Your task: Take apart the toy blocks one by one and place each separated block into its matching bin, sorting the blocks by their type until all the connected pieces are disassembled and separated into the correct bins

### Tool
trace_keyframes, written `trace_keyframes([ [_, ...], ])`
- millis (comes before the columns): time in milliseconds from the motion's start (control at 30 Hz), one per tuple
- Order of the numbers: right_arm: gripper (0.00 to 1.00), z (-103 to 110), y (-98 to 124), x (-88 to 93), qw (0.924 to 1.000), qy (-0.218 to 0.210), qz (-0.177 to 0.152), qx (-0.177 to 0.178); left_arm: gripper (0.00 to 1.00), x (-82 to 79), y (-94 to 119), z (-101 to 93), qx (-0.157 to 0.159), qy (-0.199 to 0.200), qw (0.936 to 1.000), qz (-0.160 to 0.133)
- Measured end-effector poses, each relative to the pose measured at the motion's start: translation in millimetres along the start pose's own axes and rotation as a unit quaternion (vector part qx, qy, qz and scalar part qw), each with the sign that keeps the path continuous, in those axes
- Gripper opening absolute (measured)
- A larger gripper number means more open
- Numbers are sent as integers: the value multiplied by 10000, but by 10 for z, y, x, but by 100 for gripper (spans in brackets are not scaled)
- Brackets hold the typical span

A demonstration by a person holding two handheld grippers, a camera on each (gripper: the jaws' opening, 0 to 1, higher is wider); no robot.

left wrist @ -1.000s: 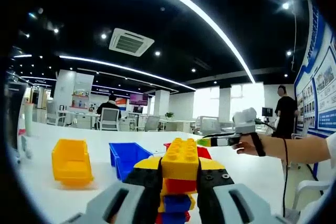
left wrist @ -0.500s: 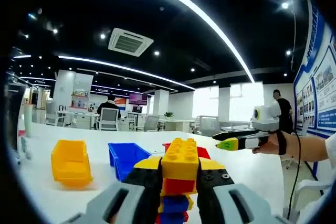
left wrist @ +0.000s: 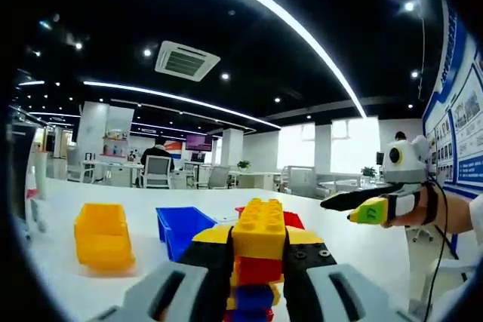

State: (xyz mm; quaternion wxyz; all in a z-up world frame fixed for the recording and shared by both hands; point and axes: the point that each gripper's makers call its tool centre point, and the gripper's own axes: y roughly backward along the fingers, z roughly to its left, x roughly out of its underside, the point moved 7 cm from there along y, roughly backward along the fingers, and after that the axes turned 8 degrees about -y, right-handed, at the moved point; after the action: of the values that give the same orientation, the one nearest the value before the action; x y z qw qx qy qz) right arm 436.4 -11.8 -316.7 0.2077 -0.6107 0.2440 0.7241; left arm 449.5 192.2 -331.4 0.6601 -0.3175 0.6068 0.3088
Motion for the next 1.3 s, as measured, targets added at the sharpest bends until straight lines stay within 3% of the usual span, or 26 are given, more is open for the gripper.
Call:
trace_keyframes([
  [233,44,45,77,73,10000,13,63,-14,26,-33,-26,327,-259,37,9996,92],
  [433,43,82,144,87,10000,-2,-6,-67,26,53,-103,937,-930,18,9949,401],
  [667,42,151,163,177,9998,-80,12,-153,26,224,-177,1591,-1847,93,9798,765],
  [733,42,164,179,189,9998,-79,20,-161,26,245,-192,1703,-1947,159,9779,752],
  [1000,41,164,181,222,9997,-174,-64,-164,26,371,-222,2015,-2645,290,9600,873],
  [1300,41,143,171,238,9997,-193,-49,-141,26,418,-270,2104,-2931,191,9518,883],
])
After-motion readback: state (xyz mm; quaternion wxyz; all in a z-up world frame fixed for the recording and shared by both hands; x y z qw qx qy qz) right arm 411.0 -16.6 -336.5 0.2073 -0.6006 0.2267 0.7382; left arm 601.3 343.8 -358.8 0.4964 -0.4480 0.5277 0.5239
